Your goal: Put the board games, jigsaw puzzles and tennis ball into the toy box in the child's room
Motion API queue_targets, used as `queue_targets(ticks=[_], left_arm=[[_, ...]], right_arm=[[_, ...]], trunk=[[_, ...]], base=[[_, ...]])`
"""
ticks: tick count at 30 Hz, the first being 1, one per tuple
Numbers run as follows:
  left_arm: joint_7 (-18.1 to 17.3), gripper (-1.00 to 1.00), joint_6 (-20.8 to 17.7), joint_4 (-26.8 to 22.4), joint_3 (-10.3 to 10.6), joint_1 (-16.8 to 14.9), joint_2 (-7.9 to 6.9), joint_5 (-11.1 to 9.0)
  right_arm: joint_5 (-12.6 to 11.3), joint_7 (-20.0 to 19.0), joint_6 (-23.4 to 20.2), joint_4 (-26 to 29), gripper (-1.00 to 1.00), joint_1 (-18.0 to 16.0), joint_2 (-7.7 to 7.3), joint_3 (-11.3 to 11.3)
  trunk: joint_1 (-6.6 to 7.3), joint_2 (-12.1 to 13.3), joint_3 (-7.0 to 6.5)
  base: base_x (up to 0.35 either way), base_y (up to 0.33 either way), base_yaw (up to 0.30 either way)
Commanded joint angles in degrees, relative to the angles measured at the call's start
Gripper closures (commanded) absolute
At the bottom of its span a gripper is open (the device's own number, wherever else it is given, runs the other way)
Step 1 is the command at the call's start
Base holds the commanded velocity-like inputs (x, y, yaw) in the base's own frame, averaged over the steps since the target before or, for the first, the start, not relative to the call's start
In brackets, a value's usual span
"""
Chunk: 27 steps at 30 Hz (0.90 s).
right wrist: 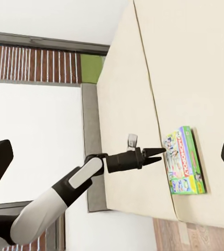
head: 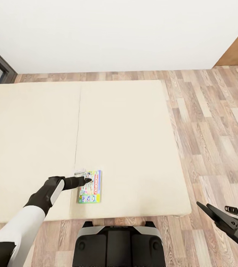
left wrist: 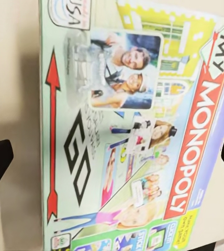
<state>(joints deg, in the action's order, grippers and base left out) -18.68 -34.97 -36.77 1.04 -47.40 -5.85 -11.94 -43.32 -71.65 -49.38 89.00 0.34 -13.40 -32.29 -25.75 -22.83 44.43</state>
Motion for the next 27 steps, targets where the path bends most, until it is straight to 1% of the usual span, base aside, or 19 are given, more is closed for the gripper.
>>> queue_targets(ticks=[1,11,16,19,22,27], left_arm=[[0.1,-1.00,-0.4,-0.1,0.1,0.0,-0.04,-0.4],[0.1,-1.00,-0.4,-1.2,0.1,-0.1,-0.12,-0.4],[0.1,-1.00,-0.3,-1.5,0.1,-0.1,-0.16,-0.4],[0.1,-1.00,-0.2,-1.7,0.1,-0.1,-0.23,-0.4],[0.1,-1.00,0.4,-1.7,0.0,-0.1,-0.27,-0.4],[0.1,-1.00,1.6,-1.8,0.0,-0.1,-0.15,-0.4]], right_arm=[[-0.3,0.0,-0.4,0.0,-1.00,0.1,-0.03,0.0],[-0.2,-0.1,-0.3,0.0,-1.00,0.2,-0.05,-0.1],[1.0,-0.1,-0.3,0.0,-1.00,0.2,-0.05,-0.1],[2.3,-0.1,-0.3,0.0,-1.00,0.2,-0.03,-0.1],[3.3,-0.2,-0.3,0.0,-1.00,0.2,0.00,-0.1],[4.2,-0.3,-0.2,0.0,-1.00,0.3,0.09,-0.2]], trunk=[[-0.03,-0.1,0.15],[-0.03,-0.1,1.09],[-0.03,-0.1,1.35],[-0.03,-0.1,1.43],[-0.03,-0.1,1.47],[-0.03,-0.1,1.49]], base=[[0.000,0.000,0.000],[0.000,0.000,0.000],[0.000,0.000,0.000],[0.000,0.000,0.000],[0.000,0.000,0.000],[0.000,0.000,0.000]])
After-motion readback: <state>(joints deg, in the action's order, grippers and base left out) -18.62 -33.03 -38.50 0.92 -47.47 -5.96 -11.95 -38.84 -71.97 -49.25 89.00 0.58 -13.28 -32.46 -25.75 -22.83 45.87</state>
